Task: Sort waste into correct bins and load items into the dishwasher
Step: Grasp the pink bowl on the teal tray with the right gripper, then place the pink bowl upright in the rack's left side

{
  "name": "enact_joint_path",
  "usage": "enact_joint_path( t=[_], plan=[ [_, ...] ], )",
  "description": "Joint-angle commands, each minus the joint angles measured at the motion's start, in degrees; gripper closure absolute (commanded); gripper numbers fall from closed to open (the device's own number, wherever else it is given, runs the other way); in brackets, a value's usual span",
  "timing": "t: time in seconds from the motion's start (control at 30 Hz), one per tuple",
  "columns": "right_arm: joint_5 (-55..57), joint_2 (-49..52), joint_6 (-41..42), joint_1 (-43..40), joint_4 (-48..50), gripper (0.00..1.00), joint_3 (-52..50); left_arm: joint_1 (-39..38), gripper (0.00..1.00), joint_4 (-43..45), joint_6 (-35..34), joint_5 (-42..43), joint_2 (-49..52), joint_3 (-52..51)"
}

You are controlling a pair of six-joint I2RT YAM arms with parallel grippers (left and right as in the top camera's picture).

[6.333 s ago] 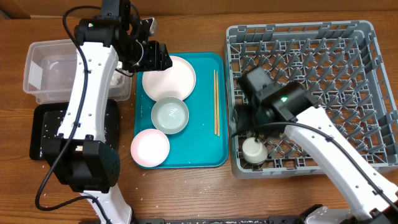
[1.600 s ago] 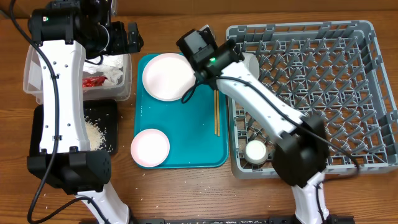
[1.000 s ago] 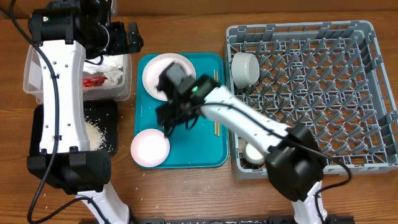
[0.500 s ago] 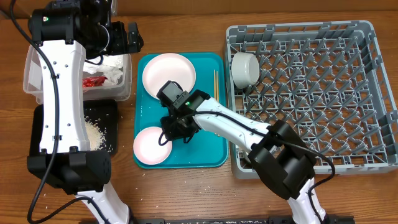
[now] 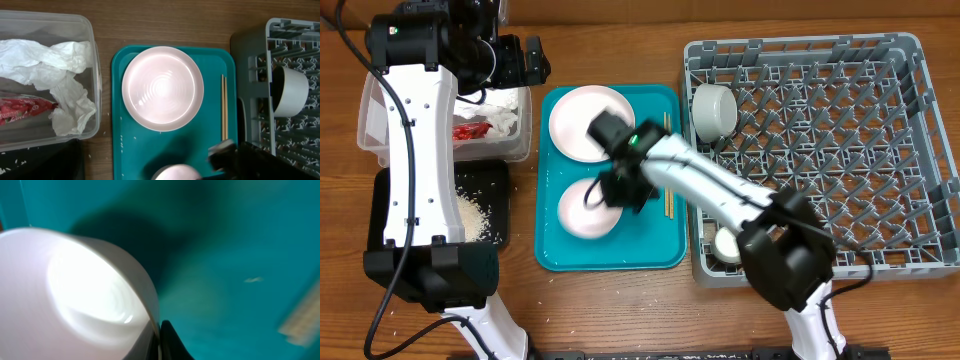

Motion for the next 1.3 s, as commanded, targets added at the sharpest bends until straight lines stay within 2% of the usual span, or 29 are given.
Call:
enact_joint_path(
  t=[0.0,0.1,0.23,0.47,0.87,1.27],
  plan=[
    [12.79,-8.98,0.28,-4.59,-5.44,0.96,8.35,0.2,0.0,-0.13,0.07,-0.33,-0.46,0.9],
    [25.09,-14.67,2.69,-6.93,-13.03,0.96,13.2,0.2,0.0,-0.13,0.07,-0.33,-0.46,0.9],
    [38.91,-21.4,6.4,-9.51,-19.21,0.96,14.64,0.2,0.0,-0.13,0.07,-0.33,-0.46,0.9],
    [54.58,-22.36,14.38,-11.21,-31.71,0.96,13.35,0.2,0.0,-0.13,0.07,-0.33,-0.46,0.9],
    [75.89,-18.82,16.52,-10.82,-31.32,0.96,-2.78,0.2,0.0,-0.13,0.07,-0.33,-0.46,0.9],
    [76.48,-17.25,15.65,-8.2,-23.89,0.96,-5.66,0.2,0.0,-0.15,0.07,-0.33,-0.46,0.9]
  ],
)
